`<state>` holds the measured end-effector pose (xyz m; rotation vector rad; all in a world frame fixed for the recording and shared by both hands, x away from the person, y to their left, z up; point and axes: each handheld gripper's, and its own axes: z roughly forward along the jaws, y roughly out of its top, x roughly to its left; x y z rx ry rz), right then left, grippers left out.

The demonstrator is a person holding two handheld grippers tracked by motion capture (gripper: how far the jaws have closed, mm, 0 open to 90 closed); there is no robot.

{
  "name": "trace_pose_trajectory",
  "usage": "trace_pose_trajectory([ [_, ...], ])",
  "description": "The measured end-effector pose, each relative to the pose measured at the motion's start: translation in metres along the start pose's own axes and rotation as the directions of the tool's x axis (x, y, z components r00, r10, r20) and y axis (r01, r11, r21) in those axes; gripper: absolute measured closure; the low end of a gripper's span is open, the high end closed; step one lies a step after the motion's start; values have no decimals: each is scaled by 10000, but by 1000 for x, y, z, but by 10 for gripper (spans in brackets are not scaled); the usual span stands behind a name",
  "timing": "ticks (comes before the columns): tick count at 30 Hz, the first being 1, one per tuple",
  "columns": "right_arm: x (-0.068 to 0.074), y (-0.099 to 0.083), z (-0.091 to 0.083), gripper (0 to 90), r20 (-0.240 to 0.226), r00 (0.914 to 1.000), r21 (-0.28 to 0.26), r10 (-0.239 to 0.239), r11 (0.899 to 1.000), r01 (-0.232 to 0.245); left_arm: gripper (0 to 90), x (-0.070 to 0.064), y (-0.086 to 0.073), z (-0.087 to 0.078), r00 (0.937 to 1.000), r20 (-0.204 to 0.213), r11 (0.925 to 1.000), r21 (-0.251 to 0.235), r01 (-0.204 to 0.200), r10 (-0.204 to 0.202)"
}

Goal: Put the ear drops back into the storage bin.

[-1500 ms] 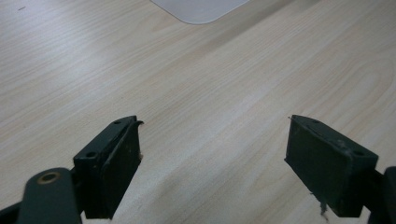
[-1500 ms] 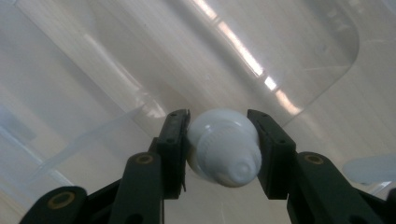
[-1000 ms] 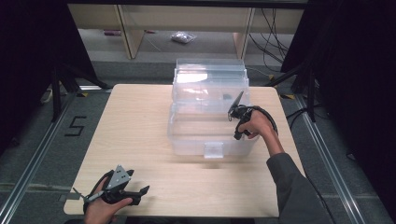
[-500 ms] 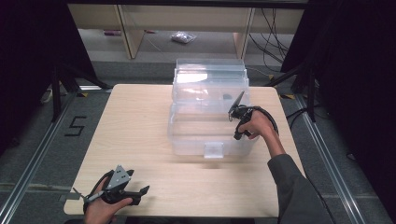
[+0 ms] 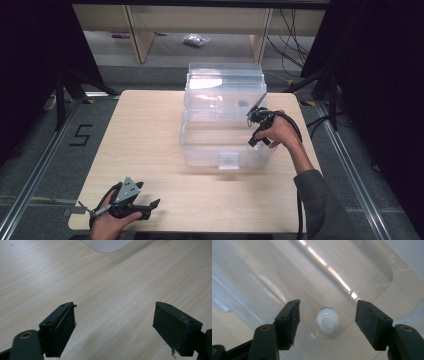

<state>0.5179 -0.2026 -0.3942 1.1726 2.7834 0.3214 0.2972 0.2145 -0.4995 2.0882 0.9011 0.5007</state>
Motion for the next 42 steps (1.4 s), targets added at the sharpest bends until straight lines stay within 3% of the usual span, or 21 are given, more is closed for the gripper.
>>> trace_pose_trajectory([
  [2,3,0,-6,343,-1,9999,-234,152,9996,-152,172,0,0,0,10000,-10,10000,-13,1,-1],
  [4,3,-2,-10,334,-22,10000,-472,-54,9989,53,172,0,0,0,10000,-9,10000,0,-5,5],
  [7,6,-4,-14,314,-11,10000,-647,45,9979,-45,172,-1,0,1,9999,6,9999,-92,132,-132],
  [14,9,-8,-21,262,18,9995,-963,308,9949,-305,172,0,0,0,10000,-15,10000,-7,-6,6],
  [15,9,-8,-22,263,24,10000,-1258,37,9921,-34,172,0,0,0,10000,-10,10000,-5,-16,16],
  [16,11,-9,-23,263,-18,9994,-1211,347,9920,-347,172,0,0,0,10000,-18,10000,-5,-3,3],
  [20,14,-9,-26,262,79,10000,-1460,58,9893,-46,172,0,0,0,10000,-20,10000,-15,6,-6],
  [21,16,-10,-28,262,9,9998,-1359,219,9905,-216,172,0,0,0,10000,-17,10000,-14,-1,1],
  [29,26,-12,-35,262,125,9999,-1578,31,9875,-11,172,0,0,0,10000,-21,10000,-17,17,-17],
  [33,29,-14,-37,263,98,9995,-1975,-314,9798,327,172,0,0,0,10000,-25,10000,-14,4,-4],
  [35,33,-15,-39,262,-26,10000,-1820,-94,9833,88,172,0,0,0,10000,-23,10000,-14,2,-2],
  [36,31,-15,-38,261,136,9988,-2092,-479,9766,497,172,0,0,0,10000,-22,10000,-17,1,-1],
  [42,36,-20,-41,254,67,9991,-2205,-411,9745,415,172,0,0,0,10000,-29,10000,-13,-1,1],
])
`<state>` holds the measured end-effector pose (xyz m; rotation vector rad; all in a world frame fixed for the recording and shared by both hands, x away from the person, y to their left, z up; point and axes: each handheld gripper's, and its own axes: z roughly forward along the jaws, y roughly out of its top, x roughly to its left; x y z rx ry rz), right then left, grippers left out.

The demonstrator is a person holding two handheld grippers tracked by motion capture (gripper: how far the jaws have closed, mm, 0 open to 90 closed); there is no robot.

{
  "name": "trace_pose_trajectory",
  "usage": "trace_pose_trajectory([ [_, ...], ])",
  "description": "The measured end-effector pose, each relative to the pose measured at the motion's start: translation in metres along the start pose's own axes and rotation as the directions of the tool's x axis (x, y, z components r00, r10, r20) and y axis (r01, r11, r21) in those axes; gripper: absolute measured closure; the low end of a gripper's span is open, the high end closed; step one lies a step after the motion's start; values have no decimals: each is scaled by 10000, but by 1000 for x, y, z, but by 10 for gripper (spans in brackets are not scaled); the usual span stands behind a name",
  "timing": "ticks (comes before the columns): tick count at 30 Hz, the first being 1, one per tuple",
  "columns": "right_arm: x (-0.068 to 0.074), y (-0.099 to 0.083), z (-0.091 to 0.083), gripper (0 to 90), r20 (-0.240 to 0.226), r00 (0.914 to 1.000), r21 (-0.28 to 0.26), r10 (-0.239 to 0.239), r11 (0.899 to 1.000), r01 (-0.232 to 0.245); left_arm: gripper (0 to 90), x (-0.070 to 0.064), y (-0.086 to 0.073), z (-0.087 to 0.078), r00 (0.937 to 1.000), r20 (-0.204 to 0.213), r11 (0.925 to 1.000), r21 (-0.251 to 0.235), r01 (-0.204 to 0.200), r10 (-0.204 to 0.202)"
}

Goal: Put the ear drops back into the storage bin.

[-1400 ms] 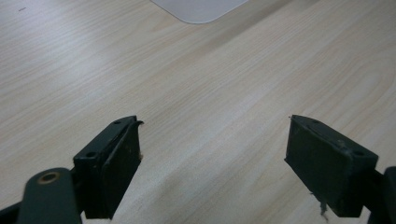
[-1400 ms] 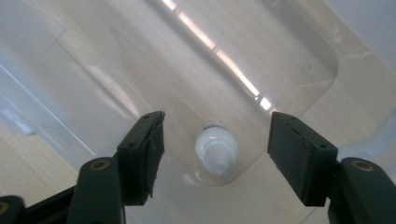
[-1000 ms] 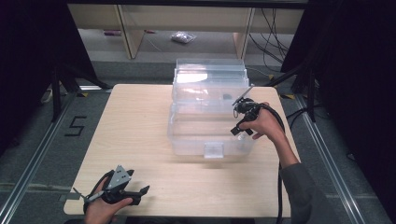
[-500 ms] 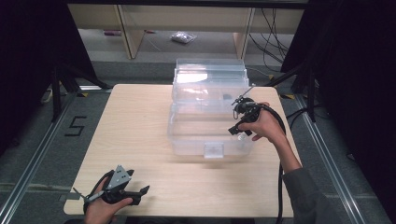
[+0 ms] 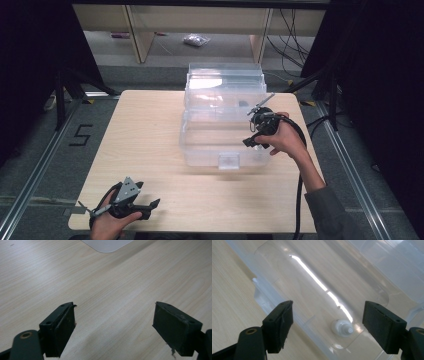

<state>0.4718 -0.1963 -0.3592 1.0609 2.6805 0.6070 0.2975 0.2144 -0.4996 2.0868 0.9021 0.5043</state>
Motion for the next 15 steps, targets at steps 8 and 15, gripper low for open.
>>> trace_pose_trajectory([
  [8,4,-6,-6,246,-12,10000,-406,66,9992,-67,172,0,0,0,10000,-2,10000,-7,-2,2],
  [15,8,-12,-10,238,-52,9998,-547,174,9983,-176,172,0,0,0,10000,-4,10000,11,2,-2],
])
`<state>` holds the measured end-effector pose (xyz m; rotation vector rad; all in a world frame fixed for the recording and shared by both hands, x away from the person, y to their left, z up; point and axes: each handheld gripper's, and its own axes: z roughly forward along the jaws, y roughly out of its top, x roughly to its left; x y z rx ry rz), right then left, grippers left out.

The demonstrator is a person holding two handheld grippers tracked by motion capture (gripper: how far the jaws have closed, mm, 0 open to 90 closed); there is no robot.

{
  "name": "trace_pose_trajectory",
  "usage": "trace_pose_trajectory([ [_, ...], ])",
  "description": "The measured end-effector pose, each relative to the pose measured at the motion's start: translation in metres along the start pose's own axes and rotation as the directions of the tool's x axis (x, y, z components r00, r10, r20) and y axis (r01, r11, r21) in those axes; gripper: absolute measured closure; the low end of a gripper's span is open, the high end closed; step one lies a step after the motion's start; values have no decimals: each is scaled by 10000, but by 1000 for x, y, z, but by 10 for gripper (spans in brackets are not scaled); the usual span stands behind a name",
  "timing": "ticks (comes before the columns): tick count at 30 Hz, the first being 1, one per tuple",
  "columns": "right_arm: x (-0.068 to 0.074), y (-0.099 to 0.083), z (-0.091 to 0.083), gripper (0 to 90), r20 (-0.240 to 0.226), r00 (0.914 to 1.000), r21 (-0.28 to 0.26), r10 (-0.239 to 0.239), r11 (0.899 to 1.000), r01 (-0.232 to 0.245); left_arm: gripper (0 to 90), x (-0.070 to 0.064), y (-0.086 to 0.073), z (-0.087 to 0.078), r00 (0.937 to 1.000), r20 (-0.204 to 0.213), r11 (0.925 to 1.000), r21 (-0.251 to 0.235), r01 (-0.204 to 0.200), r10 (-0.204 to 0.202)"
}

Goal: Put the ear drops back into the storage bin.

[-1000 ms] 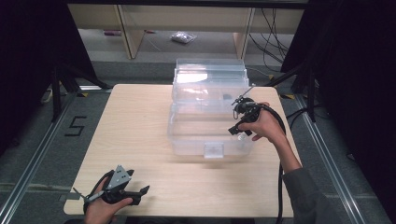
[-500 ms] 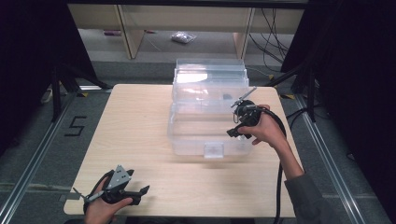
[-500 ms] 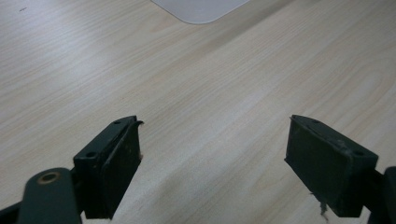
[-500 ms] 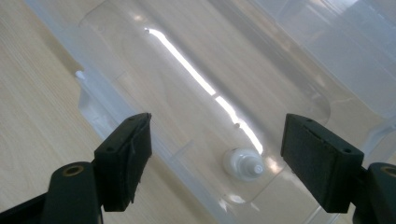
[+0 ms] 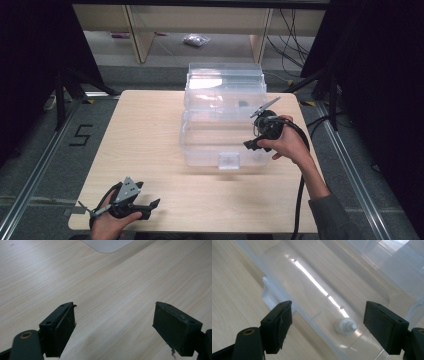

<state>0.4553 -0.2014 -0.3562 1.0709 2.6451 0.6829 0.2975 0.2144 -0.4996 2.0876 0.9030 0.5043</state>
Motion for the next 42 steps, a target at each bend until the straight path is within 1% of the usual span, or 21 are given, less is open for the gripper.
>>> trace_pose_trajectory([
  [2,0,-2,0,238,91,9998,-150,-166,9997,168,172,-1,0,0,9999,82,9999,-23,106,-105],
  [3,1,-3,-1,237,43,9999,-48,107,9999,-106,172,-1,0,0,9999,83,9999,-26,111,-110],
  [5,2,-4,-2,237,63,9998,70,188,9998,-188,172,-1,0,0,9999,80,9999,-27,115,-115],
  [6,0,-5,-1,236,63,9999,-179,-102,9998,103,172,-1,0,1,9999,58,9999,-59,137,-137],
  [7,1,-6,-1,234,37,10000,-101,24,9999,-24,172,-1,0,1,9999,42,9999,-79,129,-128],
  [8,0,-7,-1,234,102,9998,-213,-145,9997,147,172,0,0,0,10000,64,10000,38,21,-21],
  [10,1,-9,-2,234,-1,10000,-183,55,9998,-55,172,0,0,0,10000,-35,10000,19,-5,5],
  [13,1,-11,-2,232,46,10000,-305,-71,9995,73,172,0,0,0,10000,-8,10000,3,-7,7],
  [15,3,-13,-2,232,-12,9998,-165,203,9997,-203,171,0,0,0,10000,-38,10000,18,-6,6],
  [19,2,-16,-2,232,-2,9999,-424,-112,9990,112,172,0,0,0,10000,11,10000,4,-9,9],
  [23,5,-19,-4,230,-80,9998,-271,175,9995,-177,172,-1,0,0,10000,-35,10000,20,-11,11],
  [24,4,-20,-3,229,-36,10000,-432,21,9991,-23,172,-1,0,0,10000,-33,10000,18,-9,9],
  [25,5,-21,-4,229,-124,9996,-364,264,9990,-268,172,-1,0,0,10000,-36,10000,24,-14,14],
  [26,4,-21,-4,229,-19,10000,-459,28,9989,-28,172,-1,0,0,10000,-37,10000,22,-11,11],
  [27,6,-22,-4,229,-88,9996,-376,253,9990,-256,172,-1,0,0,10000,-38,10000,23,-20,20],
  [30,6,-25,-4,228,-104,9999,-626,-10,9980,4,172,-1,0,0,10000,-44,10000,23,-13,13],
  [37,12,-32,-7,220,-147,9997,-724,183,9972,-193,172,-1,0,1,10000,-56,10000,-20,-17,17],
  [38,11,-33,-7,220,-137,9999,-794,26,9968,-36,172,-1,0,1,10000,-58,10000,-26,-14,14],
  [39,13,-34,-8,220,-188,9994,-717,288,9970,-300,172,-1,0,1,10000,-82,10000,-30,-11,11],
  [40,12,-35,-8,220,-83,10000,-854,40,9963,-47,172,-1,0,1,10000,-90,10000,-38,-12,11],
  [42,12,-37,-9,219,-128,9999,-895,0,9960,-11,172,-1,0,1,10000,-84,10000,-36,-10,9],
])
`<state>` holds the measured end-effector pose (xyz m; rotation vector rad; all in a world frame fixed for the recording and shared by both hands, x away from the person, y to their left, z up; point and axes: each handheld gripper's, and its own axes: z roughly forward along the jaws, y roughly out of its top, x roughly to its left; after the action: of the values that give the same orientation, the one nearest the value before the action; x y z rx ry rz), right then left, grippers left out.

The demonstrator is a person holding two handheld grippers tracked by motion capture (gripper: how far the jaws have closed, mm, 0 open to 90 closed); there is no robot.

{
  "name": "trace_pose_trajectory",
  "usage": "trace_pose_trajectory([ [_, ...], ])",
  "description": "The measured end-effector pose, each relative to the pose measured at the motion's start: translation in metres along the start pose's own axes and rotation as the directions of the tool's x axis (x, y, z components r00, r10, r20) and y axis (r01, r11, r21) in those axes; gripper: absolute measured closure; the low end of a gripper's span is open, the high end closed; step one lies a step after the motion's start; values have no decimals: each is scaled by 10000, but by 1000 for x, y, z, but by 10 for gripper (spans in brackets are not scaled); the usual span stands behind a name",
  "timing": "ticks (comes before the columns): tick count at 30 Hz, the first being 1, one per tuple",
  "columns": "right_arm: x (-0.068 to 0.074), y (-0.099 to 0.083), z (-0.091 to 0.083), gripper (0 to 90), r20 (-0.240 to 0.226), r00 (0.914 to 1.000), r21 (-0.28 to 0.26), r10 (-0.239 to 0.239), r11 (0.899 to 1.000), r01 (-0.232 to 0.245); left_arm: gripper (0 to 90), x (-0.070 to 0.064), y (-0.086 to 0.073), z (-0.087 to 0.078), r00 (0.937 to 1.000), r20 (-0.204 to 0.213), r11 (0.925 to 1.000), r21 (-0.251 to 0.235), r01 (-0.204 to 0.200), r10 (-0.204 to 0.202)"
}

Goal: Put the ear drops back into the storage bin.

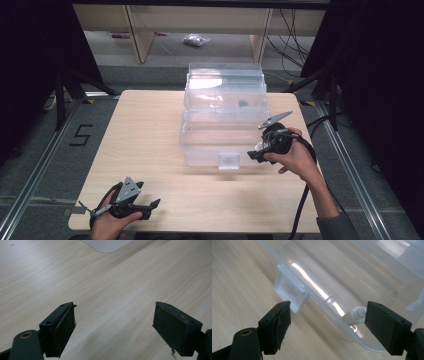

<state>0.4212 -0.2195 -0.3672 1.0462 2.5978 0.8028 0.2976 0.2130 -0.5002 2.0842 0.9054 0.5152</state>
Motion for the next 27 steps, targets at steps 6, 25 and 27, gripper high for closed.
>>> trace_pose_trajectory([
  [6,1,-8,0,217,3,10000,-146,56,9999,-56,172,0,0,0,10000,3,10000,-3,-15,15],
  [25,7,-30,-7,213,-105,9997,-574,210,9981,-215,172,0,0,0,10000,-11,10000,12,9,-9],
  [27,7,-32,-8,212,-73,9997,-652,214,9976,-218,172,0,0,0,10000,-13,10000,13,10,-10],
])
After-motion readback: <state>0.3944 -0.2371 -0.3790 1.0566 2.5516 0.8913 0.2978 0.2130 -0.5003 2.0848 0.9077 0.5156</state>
